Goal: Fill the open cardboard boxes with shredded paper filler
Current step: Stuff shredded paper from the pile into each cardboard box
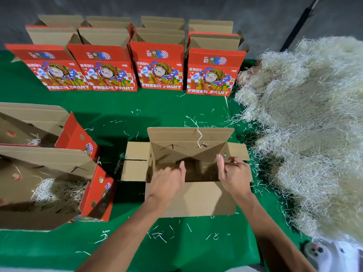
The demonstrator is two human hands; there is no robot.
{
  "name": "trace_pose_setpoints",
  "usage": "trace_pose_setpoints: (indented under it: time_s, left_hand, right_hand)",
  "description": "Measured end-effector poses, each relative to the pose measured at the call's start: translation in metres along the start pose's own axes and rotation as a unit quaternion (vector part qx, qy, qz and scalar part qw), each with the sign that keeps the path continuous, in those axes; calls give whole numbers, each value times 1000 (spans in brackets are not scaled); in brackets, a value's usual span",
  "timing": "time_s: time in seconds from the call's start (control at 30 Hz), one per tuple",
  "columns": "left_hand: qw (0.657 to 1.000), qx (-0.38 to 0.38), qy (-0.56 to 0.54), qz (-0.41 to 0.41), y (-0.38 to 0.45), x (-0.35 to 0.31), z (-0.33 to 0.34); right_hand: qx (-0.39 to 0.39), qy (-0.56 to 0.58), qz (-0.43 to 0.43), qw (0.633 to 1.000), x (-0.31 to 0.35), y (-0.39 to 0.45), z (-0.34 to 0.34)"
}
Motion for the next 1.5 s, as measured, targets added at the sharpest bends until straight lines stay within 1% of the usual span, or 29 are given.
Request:
trace_pose_setpoints:
  time_s: [0.07, 0.17, 0.23, 0.33, 0.5, 0.57, 0.63, 0.7, 0.8, 0.87, 0.9, 0.97, 1.07, 1.13, 1.2, 1.27, 1.33, 1.43, 1.5]
  left_hand:
    - [999, -53, 4, -7, 5, 2, -2]
    - [993, -116, -5, 26, 10, 3, 1]
    - [991, -128, -22, 25, 14, 3, 6]
    - [987, -153, -36, 19, 18, 2, 7]
    - [985, -156, -53, 40, 23, -7, 2]
    - [984, -150, -71, 67, 24, -26, -2]
    - [979, -136, -98, 112, 26, -52, -8]
    - [973, -128, -120, 150, 26, -78, -19]
    - [962, -115, -164, 186, 30, -118, -36]
    - [941, -111, -241, 209, 32, -148, -44]
    - [927, -96, -290, 220, 32, -164, -45]
    - [902, -36, -360, 235, 29, -201, -44]
    - [891, 72, -393, 217, 23, -256, -33]
    - [894, 122, -377, 210, 17, -290, -24]
    - [893, 159, -372, 195, 12, -317, -12]
    - [894, 193, -374, 154, 8, -337, 4]
    - [895, 226, -372, 97, 7, -351, 25]
    - [871, 295, -392, -15, 6, -363, 56]
    - [852, 314, -414, -69, 5, -368, 73]
  right_hand:
    - [6, 10, 1, 1000, 1, 2, 4]
    - [-2, 44, 9, 999, 1, -1, 7]
    - [-2, 55, 5, 998, 4, -4, 10]
    - [3, 44, -24, 999, 17, -8, 11]
    - [-4, 32, -33, 999, 20, -1, 6]
    - [-12, 43, -44, 998, 22, 2, 1]
    - [-10, 56, -42, 997, 24, 7, -5]
    - [-13, 68, -28, 997, 17, 12, -16]
    - [-31, 49, 11, 998, -10, 24, -39]
    - [-30, 22, 45, 998, -35, 25, -54]
    - [-21, 7, 66, 998, -47, 24, -61]
    - [5, -7, 116, 993, -72, 17, -72]
    - [55, -5, 200, 978, -114, -3, -83]
    - [129, -34, 241, 961, -145, -22, -83]
    - [223, -68, 254, 939, -173, -43, -75]
    - [292, -82, 267, 915, -198, -62, -64]
    - [346, -109, 266, 893, -219, -78, -49]
    - [377, -141, 254, 880, -242, -94, -26]
    - [396, -142, 251, 872, -250, -104, -11]
Point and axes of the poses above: each hand's wrist, its own y-axis towards the middle knuckle, its own z-axis out of the palm, x = y × z, the point moved 5 cm from there along y, towards the middle knuckle, and after that the axes turned 5 degrees about -z, right-handed, at the moved point
